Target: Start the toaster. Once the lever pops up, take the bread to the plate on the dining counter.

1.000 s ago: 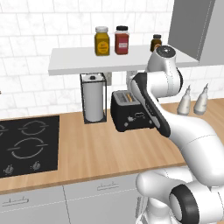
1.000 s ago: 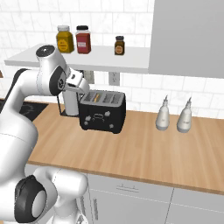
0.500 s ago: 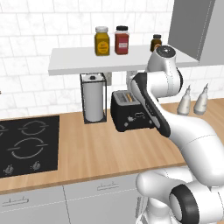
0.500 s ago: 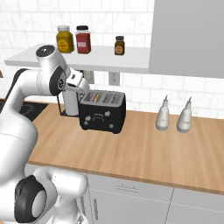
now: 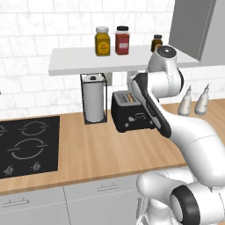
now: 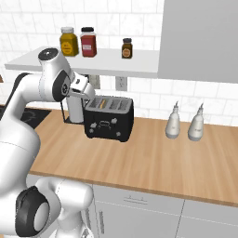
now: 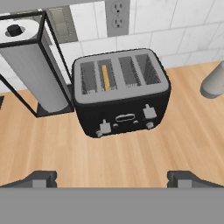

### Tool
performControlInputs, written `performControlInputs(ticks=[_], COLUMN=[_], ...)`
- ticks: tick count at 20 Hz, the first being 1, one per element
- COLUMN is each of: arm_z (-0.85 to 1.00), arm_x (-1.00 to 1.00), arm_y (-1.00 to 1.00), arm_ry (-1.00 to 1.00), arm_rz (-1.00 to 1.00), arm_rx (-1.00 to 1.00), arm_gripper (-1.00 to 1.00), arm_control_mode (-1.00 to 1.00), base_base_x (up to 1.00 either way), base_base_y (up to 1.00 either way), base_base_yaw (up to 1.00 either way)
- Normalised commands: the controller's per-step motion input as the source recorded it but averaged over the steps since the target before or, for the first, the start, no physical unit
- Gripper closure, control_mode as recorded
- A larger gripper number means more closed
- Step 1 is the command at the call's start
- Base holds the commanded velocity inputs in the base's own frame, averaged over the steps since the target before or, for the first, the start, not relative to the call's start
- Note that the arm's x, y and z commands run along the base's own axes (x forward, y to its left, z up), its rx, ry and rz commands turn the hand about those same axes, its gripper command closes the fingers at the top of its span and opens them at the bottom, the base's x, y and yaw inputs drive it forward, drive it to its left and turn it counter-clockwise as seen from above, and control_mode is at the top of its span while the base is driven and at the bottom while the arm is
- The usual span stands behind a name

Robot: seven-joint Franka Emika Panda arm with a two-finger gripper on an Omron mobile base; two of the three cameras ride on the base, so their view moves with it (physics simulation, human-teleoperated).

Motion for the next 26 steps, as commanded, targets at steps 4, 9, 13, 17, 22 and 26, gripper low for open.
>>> performControlInputs(ticks=[4,9,13,17,22,26], arm_z=[0.0,0.0,0.0,0.0,0.0,0.0], arm_x=[0.0,0.0,0.0,0.0,0.0,0.0], arm_y=[0.0,0.0,0.0,0.0,0.0,0.0], arm_ry=[0.0,0.0,0.0,0.0,0.0,0.0], arm_rz=[0.0,0.0,0.0,0.0,0.0,0.0], arm_rx=[0.0,0.0,0.0,0.0,0.0,0.0], arm_gripper=[-1.0,-1.0,-1.0,-1.0,-1.0,-1.0], arm_control_mode=[-1.0,-1.0,-1.0,-1.0,-1.0,-1.0], base_base_x=[0.0,0.0,0.0,0.0,0.0,0.0], base_base_y=[0.0,0.0,0.0,0.0,0.0,0.0], base_base_yaw=[0.0,0.0,0.0,0.0,0.0,0.0])
